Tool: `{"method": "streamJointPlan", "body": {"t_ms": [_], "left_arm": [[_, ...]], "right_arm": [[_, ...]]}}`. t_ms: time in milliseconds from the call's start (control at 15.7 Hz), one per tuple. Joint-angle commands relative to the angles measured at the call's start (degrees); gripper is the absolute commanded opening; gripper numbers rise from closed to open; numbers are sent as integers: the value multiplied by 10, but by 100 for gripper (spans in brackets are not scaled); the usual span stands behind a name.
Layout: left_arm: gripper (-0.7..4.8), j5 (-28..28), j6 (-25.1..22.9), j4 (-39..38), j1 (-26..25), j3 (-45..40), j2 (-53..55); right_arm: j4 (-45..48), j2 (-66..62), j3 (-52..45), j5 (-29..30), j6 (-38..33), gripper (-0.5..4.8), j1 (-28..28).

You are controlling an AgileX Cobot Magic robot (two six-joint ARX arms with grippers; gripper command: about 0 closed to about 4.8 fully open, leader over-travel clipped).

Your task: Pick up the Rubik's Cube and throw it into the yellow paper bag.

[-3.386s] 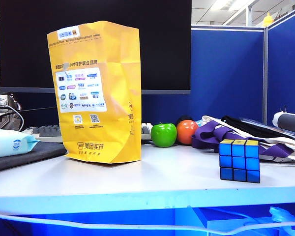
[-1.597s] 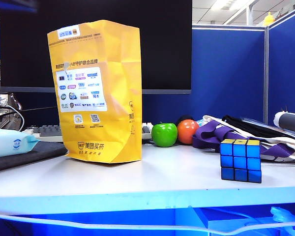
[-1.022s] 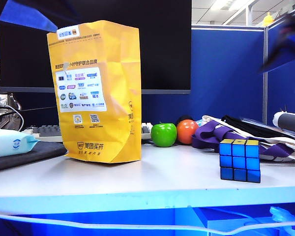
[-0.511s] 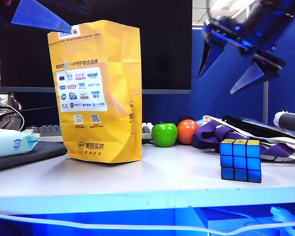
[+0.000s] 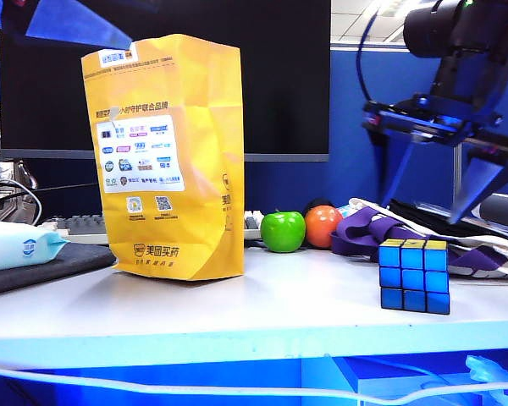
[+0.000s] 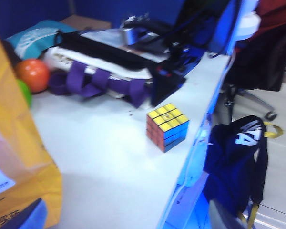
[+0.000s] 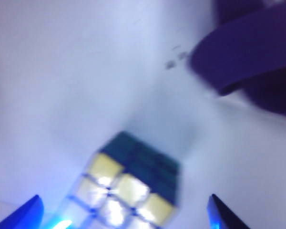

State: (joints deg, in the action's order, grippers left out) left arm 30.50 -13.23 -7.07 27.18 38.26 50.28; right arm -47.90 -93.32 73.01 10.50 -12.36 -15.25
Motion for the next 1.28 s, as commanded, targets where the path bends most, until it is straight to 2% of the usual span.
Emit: {"method": "streamJointPlan", "body": {"t_ms": [64,319,383,575,767,831,1278], "left_arm": [[467,8,2,6,0,3,0],[467,9,2,-8,0,3,0],[467,13,9,-14,0,3,0],[467,24,24,-15,0,3,0],[467,28,28,-14,0,3,0],[467,28,32,-14,0,3,0],[458,27,38,-10,0,3,0]], "right_arm": [[3,-15,3,14,-25,479,-3],[-7,-43,3,8,-31,479,-16],[-12,-52,2,-12,-18,479,-21],[-16,-55,2,-21,15,479,-21],[-53,-61,2,-24,21,479,-21],[-68,-64,2,-44,21,479,-21],[-56,-64,2,-46,24,479,-21]]}}
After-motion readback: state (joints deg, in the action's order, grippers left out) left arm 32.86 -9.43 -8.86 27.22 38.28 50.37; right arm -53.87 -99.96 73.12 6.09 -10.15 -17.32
